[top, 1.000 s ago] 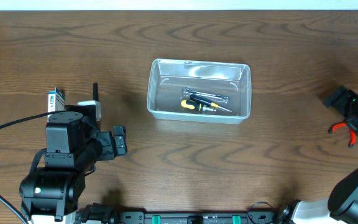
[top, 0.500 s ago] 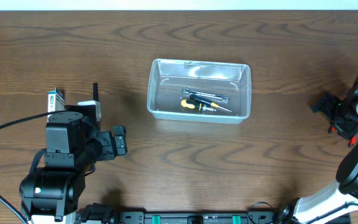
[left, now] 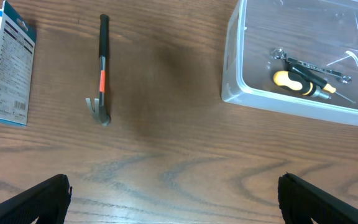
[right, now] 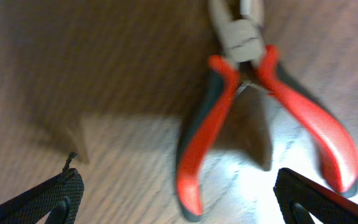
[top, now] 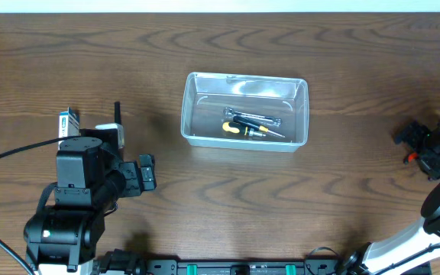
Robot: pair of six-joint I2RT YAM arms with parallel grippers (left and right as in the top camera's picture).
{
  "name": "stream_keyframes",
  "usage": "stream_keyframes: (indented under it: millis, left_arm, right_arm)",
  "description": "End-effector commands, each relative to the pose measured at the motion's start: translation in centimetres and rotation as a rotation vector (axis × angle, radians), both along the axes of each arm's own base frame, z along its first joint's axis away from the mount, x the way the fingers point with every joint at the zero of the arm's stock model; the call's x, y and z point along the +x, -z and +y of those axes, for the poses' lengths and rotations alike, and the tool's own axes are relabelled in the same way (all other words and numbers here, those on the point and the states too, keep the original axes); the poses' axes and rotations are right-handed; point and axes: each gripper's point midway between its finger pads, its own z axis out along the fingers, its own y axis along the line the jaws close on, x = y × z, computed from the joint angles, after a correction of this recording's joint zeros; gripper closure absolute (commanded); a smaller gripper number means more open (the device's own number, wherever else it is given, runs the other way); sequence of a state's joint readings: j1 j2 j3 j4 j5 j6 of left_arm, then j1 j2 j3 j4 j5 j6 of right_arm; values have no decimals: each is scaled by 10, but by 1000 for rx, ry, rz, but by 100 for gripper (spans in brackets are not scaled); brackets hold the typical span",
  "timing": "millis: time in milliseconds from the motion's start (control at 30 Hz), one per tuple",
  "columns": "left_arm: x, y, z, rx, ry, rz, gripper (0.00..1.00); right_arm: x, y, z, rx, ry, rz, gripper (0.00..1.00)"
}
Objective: Pack container
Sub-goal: 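Move the right gripper to the red pliers and grasp them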
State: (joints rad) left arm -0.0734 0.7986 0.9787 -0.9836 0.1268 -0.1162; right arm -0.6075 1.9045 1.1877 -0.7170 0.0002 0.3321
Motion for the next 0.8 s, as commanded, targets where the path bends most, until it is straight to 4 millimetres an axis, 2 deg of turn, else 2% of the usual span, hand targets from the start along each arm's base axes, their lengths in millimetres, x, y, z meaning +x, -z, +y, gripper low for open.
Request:
stream_keyframes:
  millis: [0,200,433,533,767]
  left_arm:
    - [2,-8,1,-1,-10,-22,2]
    - [2,-8,1,-1,-10,-21,2]
    - [2,-8,1,-1,-10,-21,2]
    - [2,-8,1,-1,-10,-21,2]
    - [2,-8,1,-1,-10,-21,2]
  right_arm:
    - [-6,6,-3,9,8,17,1]
    - [-6,9,-3,10,7,19,1]
    - [-11,29,3,51,2,64,2]
    - [-14,37,6,71,1,81,10]
    - [-14,38,7,74,1,85,42]
